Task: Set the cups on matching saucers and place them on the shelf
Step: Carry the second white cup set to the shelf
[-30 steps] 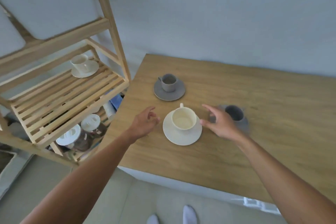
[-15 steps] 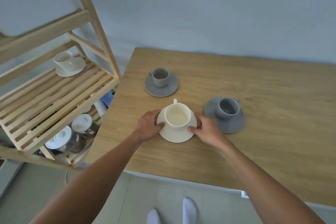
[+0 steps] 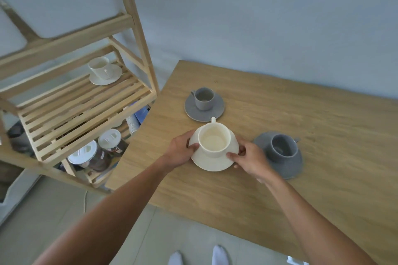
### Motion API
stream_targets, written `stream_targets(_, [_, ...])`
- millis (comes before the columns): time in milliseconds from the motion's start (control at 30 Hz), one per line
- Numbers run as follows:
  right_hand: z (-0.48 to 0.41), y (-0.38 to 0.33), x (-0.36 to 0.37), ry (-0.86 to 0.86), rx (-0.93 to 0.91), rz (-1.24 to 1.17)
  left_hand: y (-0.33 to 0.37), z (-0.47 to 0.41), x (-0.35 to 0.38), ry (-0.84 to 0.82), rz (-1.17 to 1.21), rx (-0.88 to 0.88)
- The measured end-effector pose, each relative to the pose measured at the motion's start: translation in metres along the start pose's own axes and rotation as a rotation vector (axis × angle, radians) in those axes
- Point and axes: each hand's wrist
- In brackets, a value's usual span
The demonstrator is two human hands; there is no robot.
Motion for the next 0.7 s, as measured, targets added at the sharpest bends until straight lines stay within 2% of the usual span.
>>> stream_targets(367, [-0.044, -0.071, 0.023, -0.216, -0.148, -0.07, -0.012, 0.025, -0.062, 0.258, 0.142, -0.124])
stream_targets(700, [-0.1, -0.154, 0.118, -0.476, -0.274, 0.0, -0.074, 0.05, -0.149, 0.461, 0.212, -0.252])
Point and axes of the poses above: each hand's wrist, its own z-axis away from the middle knuckle, its own x-axis out of the palm, y = z × x, and after that the axes turned 1 degree about z, right-handed
